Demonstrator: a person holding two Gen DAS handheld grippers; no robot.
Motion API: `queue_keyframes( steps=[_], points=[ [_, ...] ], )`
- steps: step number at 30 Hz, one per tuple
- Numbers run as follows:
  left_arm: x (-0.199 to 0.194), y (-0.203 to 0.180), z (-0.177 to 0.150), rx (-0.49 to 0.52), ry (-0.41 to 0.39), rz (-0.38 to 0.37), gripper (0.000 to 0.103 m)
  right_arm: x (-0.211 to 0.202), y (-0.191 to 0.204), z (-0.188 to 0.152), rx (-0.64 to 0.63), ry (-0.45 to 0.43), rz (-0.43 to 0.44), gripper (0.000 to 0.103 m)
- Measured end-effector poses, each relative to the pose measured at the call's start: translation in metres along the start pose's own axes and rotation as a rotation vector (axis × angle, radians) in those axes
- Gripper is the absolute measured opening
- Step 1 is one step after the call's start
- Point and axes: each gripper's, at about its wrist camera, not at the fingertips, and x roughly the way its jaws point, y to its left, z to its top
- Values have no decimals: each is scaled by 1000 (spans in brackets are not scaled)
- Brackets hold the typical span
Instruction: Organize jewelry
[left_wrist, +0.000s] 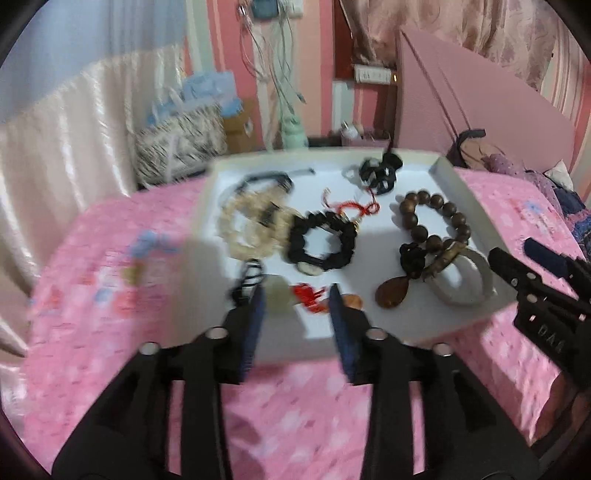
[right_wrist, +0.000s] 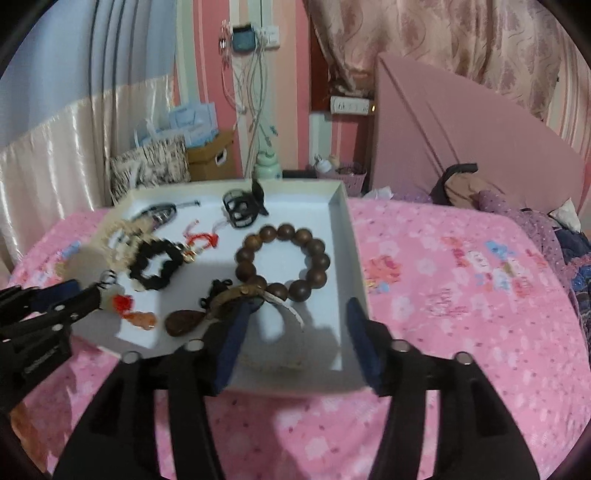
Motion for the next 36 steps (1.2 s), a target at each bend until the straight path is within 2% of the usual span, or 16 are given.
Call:
queue_keyframes(
  steps=[2, 3, 5, 6, 9, 10, 13, 16, 19, 22, 25, 36],
  points=[
    [-36, 10, -5, -8, -59, 17, 68, -29, 3, 2, -15, -41, -5, 75],
    [-60, 15, -9, -12, -99, 24, 72, -43, 5, 2, -23, -59, -9, 77],
    [-97, 20, -19, -13, -158, 39, 94, -77, 11, -1, -40, -94, -13, 87],
    [-108, 21, -22, -13, -175, 42, 99, -95, 14, -4, -49, -111, -15, 88],
    [-155, 25, -41, -16, -235, 47, 100, -132, 19, -10, -56, -140, -14, 91],
    [-168, 27, -49, -20, -239, 52, 100, -146, 20, -16, -49, -146, -15, 98],
    [-197, 33, -71, -54, -262, 74, 100, -175, 21, -32, -25, -171, -2, 99],
    [-215, 40, -96, -101, -276, 56, 100, -192, 21, -50, -18, -173, -12, 101],
    [-225, 42, -116, -120, -302, 50, 100, -201, 19, -65, -6, -186, -7, 101],
    [-228, 40, -130, -134, -331, 46, 100, -205, 13, -80, 18, -217, -29, 101],
    [-223, 39, -140, -130, -351, 24, 100, -203, 11, -89, 17, -211, -54, 101],
    [-219, 37, -155, -122, -411, 114, 100, -203, 26, -106, -42, -225, -86, 101]
  ],
)
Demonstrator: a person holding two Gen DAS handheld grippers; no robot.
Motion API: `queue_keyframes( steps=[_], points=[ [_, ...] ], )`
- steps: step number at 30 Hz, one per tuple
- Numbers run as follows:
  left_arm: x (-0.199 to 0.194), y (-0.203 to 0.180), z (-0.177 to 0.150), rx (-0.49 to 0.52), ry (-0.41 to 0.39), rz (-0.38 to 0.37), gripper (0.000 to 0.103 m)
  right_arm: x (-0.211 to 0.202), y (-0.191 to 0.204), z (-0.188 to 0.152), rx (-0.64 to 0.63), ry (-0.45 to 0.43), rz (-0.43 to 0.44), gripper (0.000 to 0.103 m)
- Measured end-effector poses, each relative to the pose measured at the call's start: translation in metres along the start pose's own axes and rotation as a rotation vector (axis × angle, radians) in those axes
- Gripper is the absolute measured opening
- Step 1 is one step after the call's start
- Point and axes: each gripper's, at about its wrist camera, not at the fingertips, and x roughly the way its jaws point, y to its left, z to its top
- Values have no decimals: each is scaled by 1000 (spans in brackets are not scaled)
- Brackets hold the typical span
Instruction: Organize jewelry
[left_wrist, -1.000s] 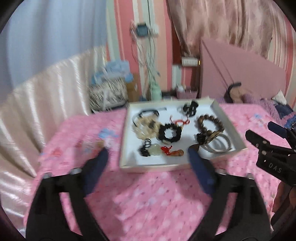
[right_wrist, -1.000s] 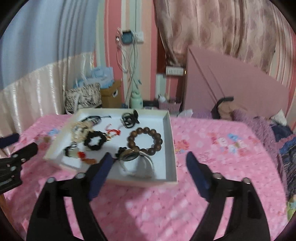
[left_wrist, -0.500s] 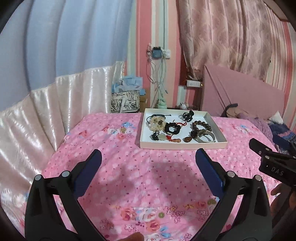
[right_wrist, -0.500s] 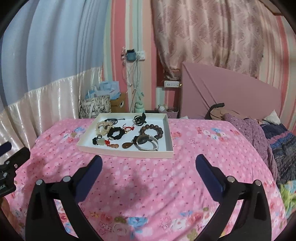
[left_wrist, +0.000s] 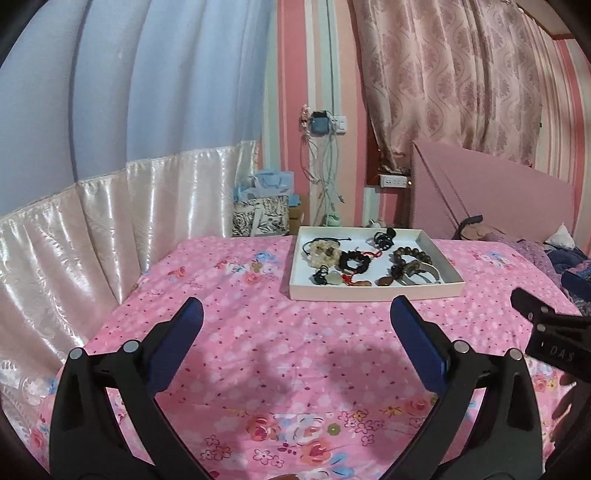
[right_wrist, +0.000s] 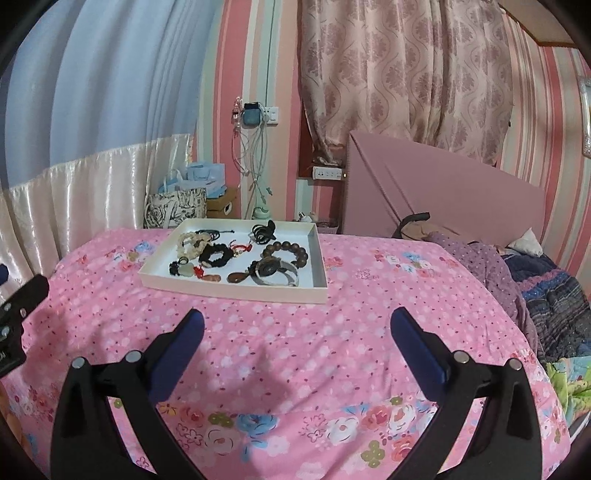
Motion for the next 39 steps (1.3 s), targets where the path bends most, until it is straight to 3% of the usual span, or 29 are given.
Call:
queue_keyframes(
  steps=[8, 16, 39],
  points=[
    [15, -1, -9, 12, 33, 67, 100, 5, 1, -10, 2, -8, -23, 101],
    [19, -11, -15, 59, 39, 70, 100, 9, -8, -11, 24, -11, -37, 101],
    [18, -6, -14, 31, 51, 61, 100, 12, -10, -15, 18, -5, -31, 101]
  ],
)
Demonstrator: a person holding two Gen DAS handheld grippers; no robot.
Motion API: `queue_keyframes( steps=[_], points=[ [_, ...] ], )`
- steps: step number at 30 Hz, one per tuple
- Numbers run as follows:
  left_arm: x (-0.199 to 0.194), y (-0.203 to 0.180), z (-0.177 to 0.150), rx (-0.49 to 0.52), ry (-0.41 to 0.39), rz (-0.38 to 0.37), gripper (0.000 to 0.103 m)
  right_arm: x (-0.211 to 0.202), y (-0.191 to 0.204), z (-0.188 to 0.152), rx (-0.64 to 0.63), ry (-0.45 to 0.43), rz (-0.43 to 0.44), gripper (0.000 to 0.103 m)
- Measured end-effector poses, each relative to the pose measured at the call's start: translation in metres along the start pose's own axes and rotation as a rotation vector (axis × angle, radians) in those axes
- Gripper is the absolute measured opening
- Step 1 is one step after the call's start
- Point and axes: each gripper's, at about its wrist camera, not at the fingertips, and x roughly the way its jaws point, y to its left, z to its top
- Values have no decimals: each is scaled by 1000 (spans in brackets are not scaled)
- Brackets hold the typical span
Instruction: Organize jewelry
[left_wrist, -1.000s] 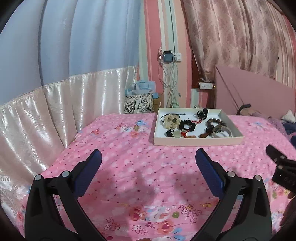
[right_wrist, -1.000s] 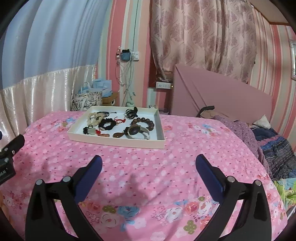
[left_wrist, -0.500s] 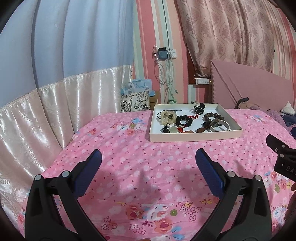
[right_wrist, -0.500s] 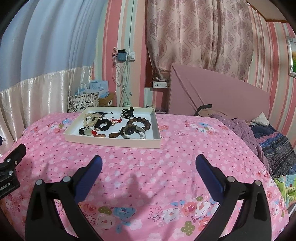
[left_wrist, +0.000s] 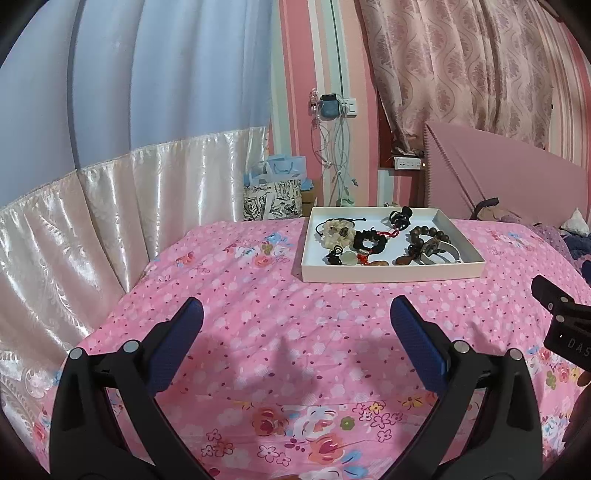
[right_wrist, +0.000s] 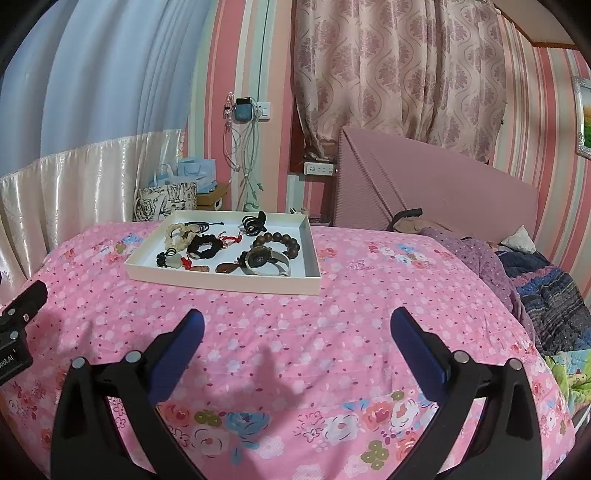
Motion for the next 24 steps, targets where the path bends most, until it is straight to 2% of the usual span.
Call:
queue_keyframes(
  steps=[24],
  points=[
    [2, 1, 0, -3, -3, 12, 100, -1, 1, 1, -3, -1, -1, 101]
  ],
)
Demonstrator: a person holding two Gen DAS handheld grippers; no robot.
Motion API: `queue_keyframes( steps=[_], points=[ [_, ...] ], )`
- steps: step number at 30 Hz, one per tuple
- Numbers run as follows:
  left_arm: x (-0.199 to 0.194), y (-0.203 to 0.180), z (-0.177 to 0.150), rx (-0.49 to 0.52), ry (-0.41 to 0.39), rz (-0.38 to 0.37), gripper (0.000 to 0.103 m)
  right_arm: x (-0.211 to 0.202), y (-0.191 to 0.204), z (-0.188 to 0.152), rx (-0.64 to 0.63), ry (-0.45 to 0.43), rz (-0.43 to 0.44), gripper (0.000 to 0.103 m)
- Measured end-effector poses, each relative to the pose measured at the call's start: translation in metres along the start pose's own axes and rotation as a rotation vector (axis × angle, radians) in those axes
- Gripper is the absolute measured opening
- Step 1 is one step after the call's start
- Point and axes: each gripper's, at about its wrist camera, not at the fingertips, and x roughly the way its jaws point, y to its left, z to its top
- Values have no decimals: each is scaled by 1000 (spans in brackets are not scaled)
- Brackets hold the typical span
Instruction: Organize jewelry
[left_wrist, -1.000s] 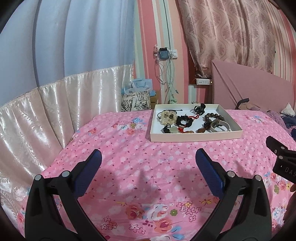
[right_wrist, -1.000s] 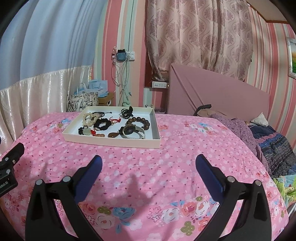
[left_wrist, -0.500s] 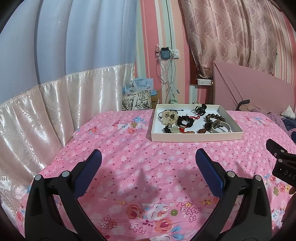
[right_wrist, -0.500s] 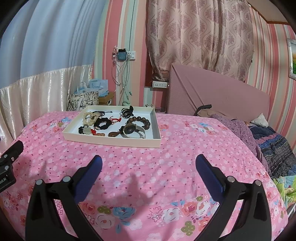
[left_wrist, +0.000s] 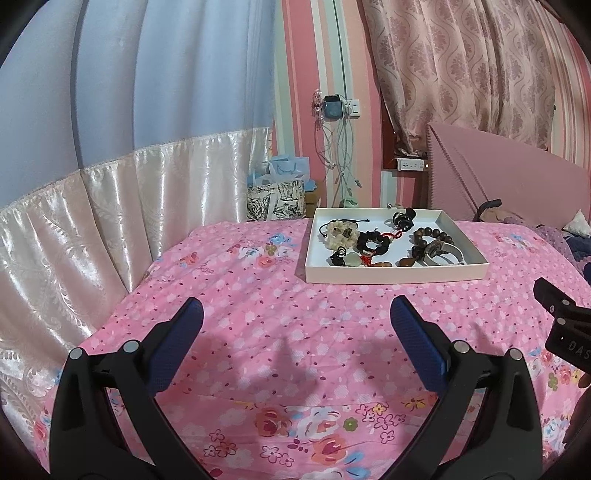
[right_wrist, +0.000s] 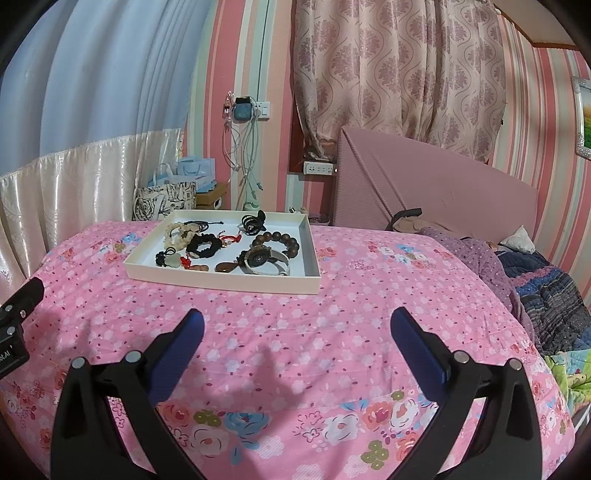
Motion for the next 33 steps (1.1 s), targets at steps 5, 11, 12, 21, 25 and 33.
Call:
queue_keyframes(
  steps=[5, 11, 12, 21, 25, 33],
  points=[
    [0, 0, 0, -1, -2, 0, 100, 0, 0, 0, 0, 0, -1, 101],
    [0, 0, 0, -1, -2, -1, 100, 0, 0, 0, -2, 0, -1, 101],
    [-1, 0, 0, 0, -4, 1, 100, 0, 0, 0, -2, 1, -1, 101],
    [-2, 0, 0, -3, -7, 6, 100, 0, 0, 0, -2, 0, 0, 101],
    [-3, 1, 1, -4, -16, 8, 100, 0, -1, 0, -2, 1, 0, 101],
    [-3, 3, 1, -5, -17, 11, 100, 0, -1, 1, -4, 1, 0, 101]
  ],
)
